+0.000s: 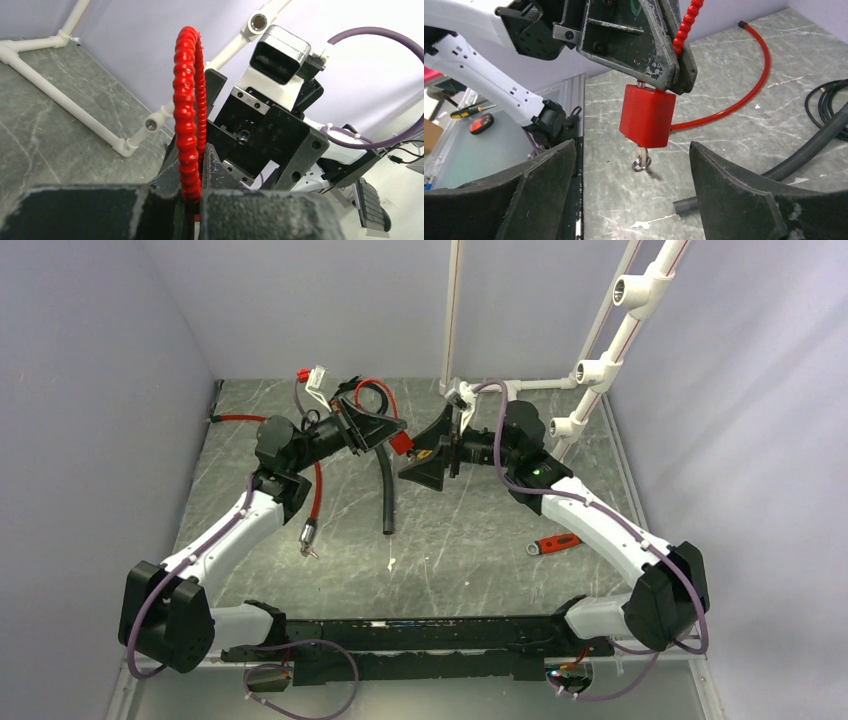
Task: Lock with the key
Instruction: Remove the key from the lock.
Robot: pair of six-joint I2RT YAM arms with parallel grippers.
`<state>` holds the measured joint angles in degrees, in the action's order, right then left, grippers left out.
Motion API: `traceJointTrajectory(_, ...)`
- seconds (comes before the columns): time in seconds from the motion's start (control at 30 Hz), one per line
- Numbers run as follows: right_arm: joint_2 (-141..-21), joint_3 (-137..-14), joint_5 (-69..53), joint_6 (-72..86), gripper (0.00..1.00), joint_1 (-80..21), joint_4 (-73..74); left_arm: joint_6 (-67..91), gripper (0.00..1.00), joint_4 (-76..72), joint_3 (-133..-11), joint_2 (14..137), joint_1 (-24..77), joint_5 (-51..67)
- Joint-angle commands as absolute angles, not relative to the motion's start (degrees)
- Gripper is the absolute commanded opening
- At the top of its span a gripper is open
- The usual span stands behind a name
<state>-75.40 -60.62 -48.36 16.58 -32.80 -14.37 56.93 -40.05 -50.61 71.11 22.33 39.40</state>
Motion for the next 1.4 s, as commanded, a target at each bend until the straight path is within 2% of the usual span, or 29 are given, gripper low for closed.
traceJointTrajectory(0.0, -76.52, -62.94, -48.47, 10.96, 0.81, -33.84, -18.15, 59.21, 0.00, -44.13, -54.02, 70.82, 23.00, 40.14)
traceJointTrajectory(0.1, -76.76, -62.01, -49.63, 9.82, 0.68, -34.10, -18.75, 59.41, 0.00, -44.01, -54.52, 70.92, 23.03, 39.99)
traceJointTrajectory(0.43, -75.46, -57.98, -51.17, 12.30, 0.36, -34.06, -21.96, 59.99, 0.00, -43.59, -54.78, 71.01, 23.03, 39.92)
traceJointTrajectory(0.67, -74.29, -56.53, -52.12, 13.08, 0.18, -34.10, -21.52, 59.74, 0.00, -43.67, -54.69, 71.10, 23.03, 40.15)
traceJointTrajectory(0.77, -73.58, -56.38, -51.80, 13.19, 0.00, -34.08, -21.24, 59.55, 0.00, -43.79, -54.30, 71.10, 22.98, 40.49)
traceJointTrajectory(1.1, -75.06, -63.87, -56.42, 19.33, 0.00, -31.53, -17.01, 50.05, 0.00, -40.39, -51.50, 70.21, 24.59, 51.44)
traceJointTrajectory(1.23, -76.10, -62.41, -56.70, 21.41, 0.00, -31.94, -18.82, 52.69, 0.00, -42.63, -51.53, 71.37, 25.74, 50.85)
traceJointTrajectory(1.37, -74.90, -57.62, -57.38, 16.88, 0.00, -33.17, -12.98, 59.04, 0.00, -46.87, -54.41, 73.09, 22.66, 44.68)
